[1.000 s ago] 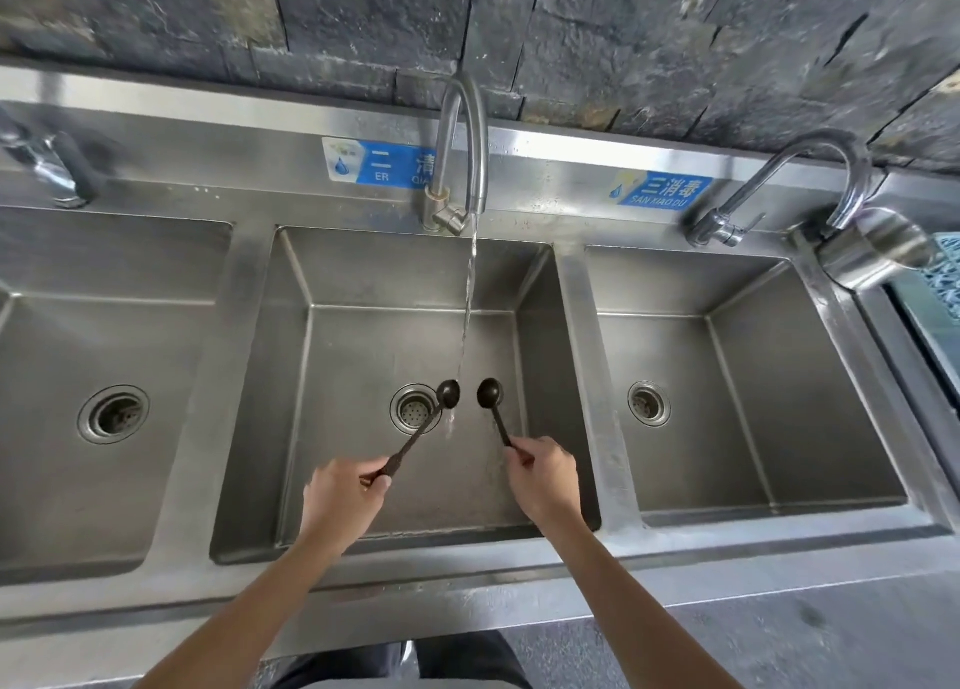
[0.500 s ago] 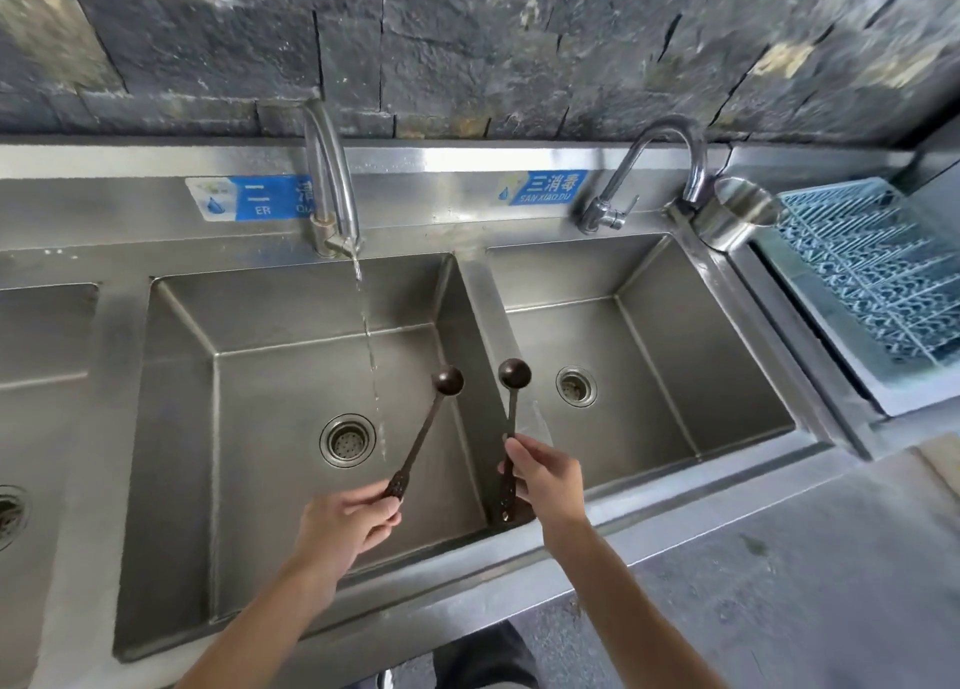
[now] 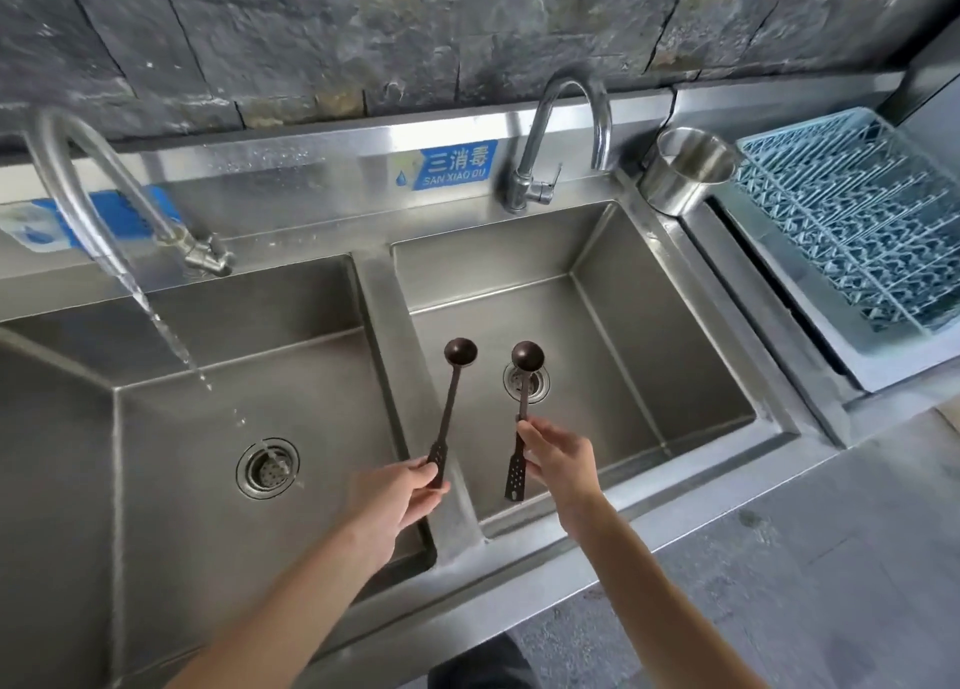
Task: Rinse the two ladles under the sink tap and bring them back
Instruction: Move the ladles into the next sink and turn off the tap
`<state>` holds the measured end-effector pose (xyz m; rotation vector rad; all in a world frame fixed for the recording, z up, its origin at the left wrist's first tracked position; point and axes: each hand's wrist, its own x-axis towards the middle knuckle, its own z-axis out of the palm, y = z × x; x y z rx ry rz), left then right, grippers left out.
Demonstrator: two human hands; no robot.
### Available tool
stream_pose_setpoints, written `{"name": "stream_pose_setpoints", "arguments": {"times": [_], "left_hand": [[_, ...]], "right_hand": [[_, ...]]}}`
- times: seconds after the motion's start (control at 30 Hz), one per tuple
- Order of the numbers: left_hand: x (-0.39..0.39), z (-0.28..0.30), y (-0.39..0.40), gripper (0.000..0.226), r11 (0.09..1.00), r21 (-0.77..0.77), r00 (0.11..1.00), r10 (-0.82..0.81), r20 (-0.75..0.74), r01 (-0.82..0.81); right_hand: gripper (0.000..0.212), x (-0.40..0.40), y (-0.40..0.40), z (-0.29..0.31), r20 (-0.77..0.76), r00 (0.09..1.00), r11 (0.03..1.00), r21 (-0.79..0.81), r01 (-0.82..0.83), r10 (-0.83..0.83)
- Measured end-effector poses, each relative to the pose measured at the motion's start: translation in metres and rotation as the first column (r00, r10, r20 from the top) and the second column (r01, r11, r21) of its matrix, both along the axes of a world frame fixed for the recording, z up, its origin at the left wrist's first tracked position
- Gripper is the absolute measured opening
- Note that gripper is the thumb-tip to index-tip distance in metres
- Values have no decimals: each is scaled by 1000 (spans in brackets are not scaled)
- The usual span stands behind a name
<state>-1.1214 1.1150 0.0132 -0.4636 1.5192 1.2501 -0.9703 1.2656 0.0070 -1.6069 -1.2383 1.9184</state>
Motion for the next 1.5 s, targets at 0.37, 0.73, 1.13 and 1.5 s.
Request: {"name": "stream_pose_setpoints", "arguments": {"times": [0.37, 0.73, 1.13, 1.5], "left_hand": [[58, -58, 150, 24, 992, -28, 988, 129, 80, -127], [66, -185, 179, 32, 952, -301, 997, 69, 26, -58], [76, -268, 167, 33, 908, -383, 979, 200, 45, -168], [81, -294, 162, 22, 768, -621, 985, 74, -158, -157]], "right_hand": [[21, 19, 138, -111, 341, 925, 986, -51, -160, 167], [14, -6, 151, -209, 519, 712, 860, -98, -500, 473], [16, -24, 148, -288, 480, 711, 851, -175, -496, 513], [14, -29, 141, -305, 583, 639, 839, -145, -525, 501]]}}
